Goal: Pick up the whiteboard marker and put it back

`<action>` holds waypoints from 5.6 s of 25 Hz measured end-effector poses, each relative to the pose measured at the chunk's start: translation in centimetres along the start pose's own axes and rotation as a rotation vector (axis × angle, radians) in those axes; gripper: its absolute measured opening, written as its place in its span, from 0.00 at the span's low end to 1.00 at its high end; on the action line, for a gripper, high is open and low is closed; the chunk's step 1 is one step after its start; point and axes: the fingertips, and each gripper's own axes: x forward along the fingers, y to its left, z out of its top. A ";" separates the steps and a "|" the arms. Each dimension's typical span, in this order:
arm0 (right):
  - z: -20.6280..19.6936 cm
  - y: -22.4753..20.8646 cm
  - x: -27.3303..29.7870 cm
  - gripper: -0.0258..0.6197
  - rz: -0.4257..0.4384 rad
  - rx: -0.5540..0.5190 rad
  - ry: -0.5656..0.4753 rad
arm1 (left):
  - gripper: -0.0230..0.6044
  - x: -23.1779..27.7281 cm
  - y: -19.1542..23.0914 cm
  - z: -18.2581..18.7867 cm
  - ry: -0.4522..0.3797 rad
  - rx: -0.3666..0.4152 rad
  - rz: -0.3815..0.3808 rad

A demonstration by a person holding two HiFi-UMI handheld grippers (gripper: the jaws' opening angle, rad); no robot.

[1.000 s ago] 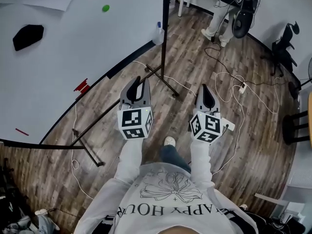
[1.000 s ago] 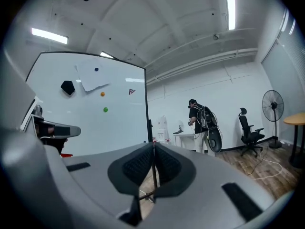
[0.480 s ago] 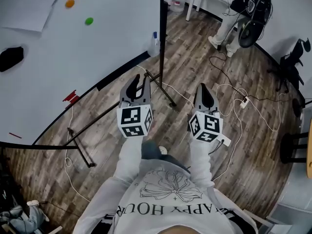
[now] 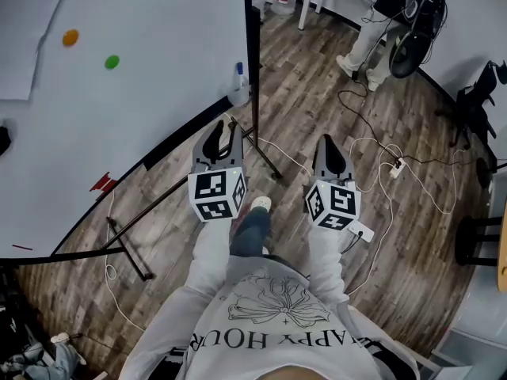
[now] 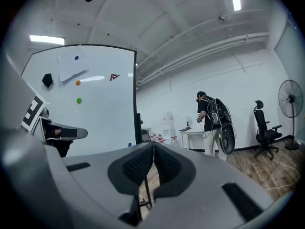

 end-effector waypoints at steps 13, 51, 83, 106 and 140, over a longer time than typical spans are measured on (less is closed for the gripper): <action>2.4 -2.7 13.4 0.04 -0.029 -0.007 -0.001 | 0.22 14.8 3.6 -0.5 0.119 -0.027 -0.015; -0.6 -5.4 27.5 0.04 0.087 -0.013 0.131 | 0.15 28.3 8.4 -7.6 0.494 0.031 0.124; 3.4 -3.2 24.4 0.04 0.207 -0.024 0.037 | 0.13 22.1 6.1 3.7 0.136 0.012 0.134; 4.0 8.6 25.1 0.04 0.474 -0.039 0.024 | 0.13 11.4 14.4 5.4 0.109 0.071 0.381; -1.6 8.8 26.3 0.05 0.429 -0.057 0.154 | 0.13 14.2 17.4 -14.0 0.707 0.646 0.310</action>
